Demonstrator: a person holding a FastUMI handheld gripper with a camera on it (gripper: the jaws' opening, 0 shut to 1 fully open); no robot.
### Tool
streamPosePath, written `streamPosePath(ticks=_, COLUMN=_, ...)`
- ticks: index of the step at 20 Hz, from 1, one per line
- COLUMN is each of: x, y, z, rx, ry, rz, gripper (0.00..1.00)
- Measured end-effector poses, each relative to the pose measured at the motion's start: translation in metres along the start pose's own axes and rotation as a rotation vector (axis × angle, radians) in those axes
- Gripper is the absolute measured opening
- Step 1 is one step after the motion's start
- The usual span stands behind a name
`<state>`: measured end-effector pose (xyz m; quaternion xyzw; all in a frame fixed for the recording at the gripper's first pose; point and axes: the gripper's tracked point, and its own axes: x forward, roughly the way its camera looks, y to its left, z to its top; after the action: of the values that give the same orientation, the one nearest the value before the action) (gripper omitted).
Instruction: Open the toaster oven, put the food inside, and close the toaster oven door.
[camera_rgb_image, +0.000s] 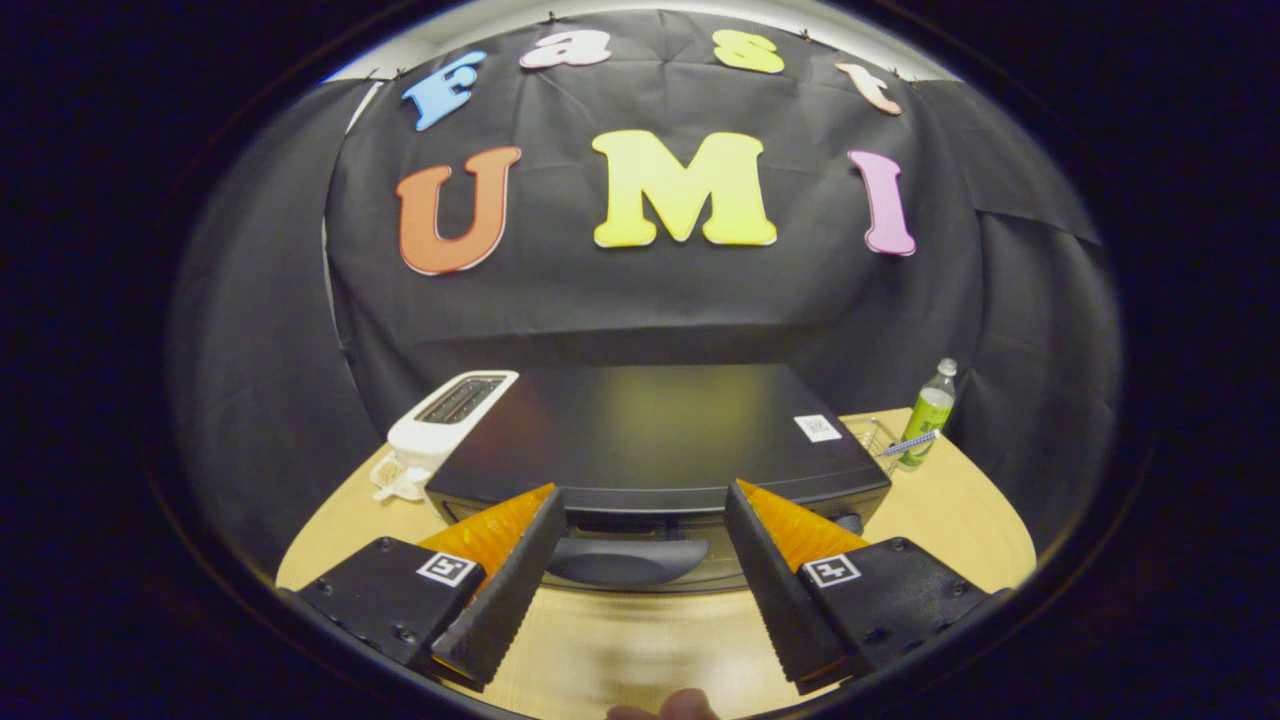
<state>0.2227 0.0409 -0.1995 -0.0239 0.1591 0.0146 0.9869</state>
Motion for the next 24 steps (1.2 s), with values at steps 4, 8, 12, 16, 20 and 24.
streamPosePath(ticks=4, x=0.013, y=0.002, z=-0.012, rx=-0.014, ry=0.017, rz=0.001, gripper=1.0)
streamPosePath(ticks=8, x=0.015, y=0.001, z=-0.011, rx=-0.018, ry=0.004, rz=-0.012, gripper=1.0)
streamPosePath(ticks=12, x=0.013, y=0.002, z=-0.018, rx=0.006, ry=0.032, rz=-0.006, gripper=1.0)
streamPosePath(ticks=16, x=-0.007, y=0.003, z=-0.036, rx=0.011, ry=0.05, rz=0.014, gripper=1.0)
streamPosePath(ticks=20, x=-0.03, y=0.003, z=-0.061, rx=-0.006, ry=0.081, rz=0.005, gripper=1.0)
streamPosePath(ticks=24, x=-0.047, y=0.003, z=-0.09, rx=-0.02, ry=0.122, rz=-0.002, gripper=1.0)
